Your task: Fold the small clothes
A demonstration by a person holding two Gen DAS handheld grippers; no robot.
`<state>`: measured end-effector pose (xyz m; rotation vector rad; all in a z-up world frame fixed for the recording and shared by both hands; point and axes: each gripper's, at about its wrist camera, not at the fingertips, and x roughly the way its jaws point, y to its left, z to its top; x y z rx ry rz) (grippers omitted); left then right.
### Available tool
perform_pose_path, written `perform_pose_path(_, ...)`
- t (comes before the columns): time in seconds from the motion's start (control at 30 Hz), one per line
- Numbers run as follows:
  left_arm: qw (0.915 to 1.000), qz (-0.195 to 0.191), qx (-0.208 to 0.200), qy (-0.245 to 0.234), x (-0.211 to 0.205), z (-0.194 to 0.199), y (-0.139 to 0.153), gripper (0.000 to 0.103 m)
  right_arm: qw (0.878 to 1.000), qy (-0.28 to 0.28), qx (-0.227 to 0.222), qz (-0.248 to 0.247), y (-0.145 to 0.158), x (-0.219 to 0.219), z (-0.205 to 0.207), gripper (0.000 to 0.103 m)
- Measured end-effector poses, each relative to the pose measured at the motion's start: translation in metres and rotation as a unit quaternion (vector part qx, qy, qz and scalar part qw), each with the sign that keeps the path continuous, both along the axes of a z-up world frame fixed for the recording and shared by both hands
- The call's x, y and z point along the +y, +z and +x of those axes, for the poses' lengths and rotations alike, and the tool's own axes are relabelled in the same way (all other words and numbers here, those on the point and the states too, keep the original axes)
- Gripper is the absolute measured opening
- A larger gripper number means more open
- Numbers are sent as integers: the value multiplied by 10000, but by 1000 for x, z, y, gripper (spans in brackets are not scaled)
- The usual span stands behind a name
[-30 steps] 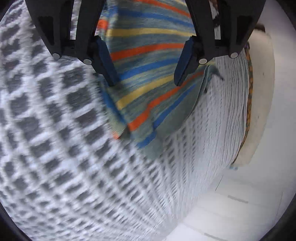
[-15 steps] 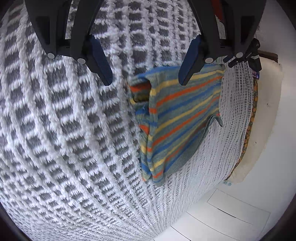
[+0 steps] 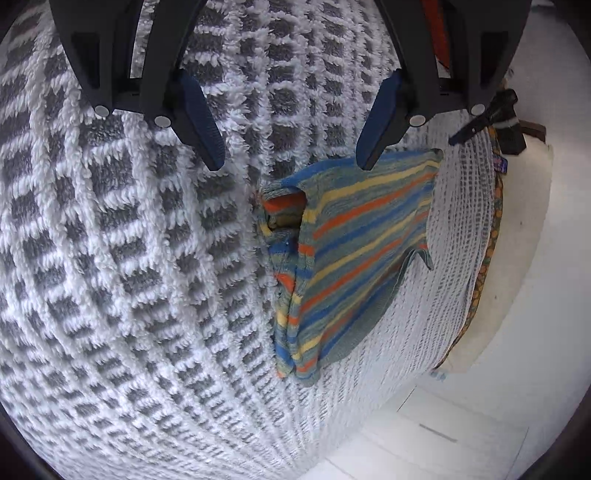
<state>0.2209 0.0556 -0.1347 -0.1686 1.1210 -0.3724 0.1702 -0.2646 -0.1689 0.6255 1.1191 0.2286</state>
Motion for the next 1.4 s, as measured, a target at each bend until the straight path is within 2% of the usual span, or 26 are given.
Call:
perform_pose_path(0.1,9995,179,-276,14,-16,7,-6,56,9968,591,-182,-513,4,17,4,73)
perform_pose_path(0.17,9994,216,-270,52,-21,12,-10,52,9920,903,-279,-839,5,23,5,73)
perform_pose_path(0.2,9996,174,-205,26,-22,15,-13,44,9895,1020,-319,-978,4,26,6,73)
perform_pose_path(0.27,10000,1,-17,-23,-19,17,-20,33,9855,1217,-364,-1125,4,29,8,73)
perform_pose_path(0.33,9999,-116,88,-5,-17,20,-22,25,9842,1320,-430,-1096,2,37,14,73)
perform_pose_path(0.4,9999,-51,130,9,-16,22,-23,8,9833,1414,-553,-1005,3,41,21,73)
perform_pose_path(0.5,9998,-16,215,50,-14,24,-25,5,9807,1430,-551,-1213,-3,48,33,71)
perform_pose_path(0.53,9998,11,215,42,-14,24,-25,5,9791,1472,-558,-1287,-5,50,37,64)
perform_pose_path(0.57,9998,41,218,14,-14,22,-24,4,9770,1548,-574,-1347,-8,51,40,45)
perform_pose_path(0.6,9997,99,209,-23,-15,22,-23,4,9744,1663,-567,-1405,-9,54,43,33)
perform_pose_path(0.63,9997,146,191,-56,-16,22,-23,4,9709,1743,-575,-1539,-8,56,44,25)
perform_pose_path(0.8,9993,279,238,-103,-25,24,-24,4,9595,2012,-629,-1870,-5,65,47,25)
perform_pose_path(0.87,9988,370,286,-137,-31,25,-25,4,9579,2113,-365,-1910,-14,66,53,12)
perform_pose_path(0.97,9981,492,236,-294,-36,19,-17,3,9649,1992,-116,-1708,-15,66,57,9)
perform_pose_path(1.13,9983,211,249,-482,-19,1,1,2,9751,1908,-80,-1126,9,52,41,9)
perform_pose_path(1.3,9971,-91,440,-609,-10,-35,4,2,9790,1966,44,-543,25,48,8,9)
perform_pose_path(1.4,9955,-170,591,-718,-10,-63,-1,2,9791,1996,220,-335,23,45,-21,9)
